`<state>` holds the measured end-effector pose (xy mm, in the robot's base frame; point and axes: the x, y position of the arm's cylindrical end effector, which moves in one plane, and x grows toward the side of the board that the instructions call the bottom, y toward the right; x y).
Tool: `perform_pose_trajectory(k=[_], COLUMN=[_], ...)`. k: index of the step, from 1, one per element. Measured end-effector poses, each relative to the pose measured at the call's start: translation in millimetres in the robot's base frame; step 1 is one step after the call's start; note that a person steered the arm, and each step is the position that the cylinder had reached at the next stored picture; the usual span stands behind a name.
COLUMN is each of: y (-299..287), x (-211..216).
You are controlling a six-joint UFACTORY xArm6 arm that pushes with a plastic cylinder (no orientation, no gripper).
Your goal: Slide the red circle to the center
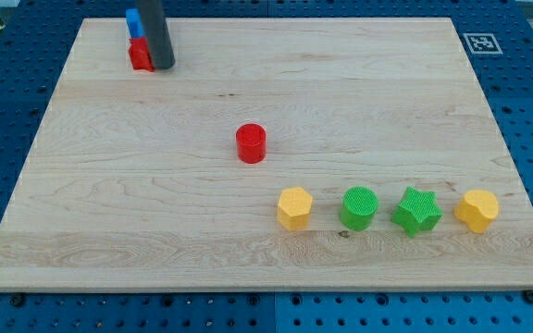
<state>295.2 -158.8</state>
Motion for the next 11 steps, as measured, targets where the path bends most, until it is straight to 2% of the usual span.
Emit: perform_pose_trajectory(k=[1,2,3,4,5,8,11], y=[-1,-1,25,104,173,139,133], x=[26,100,165,204,204,181,127])
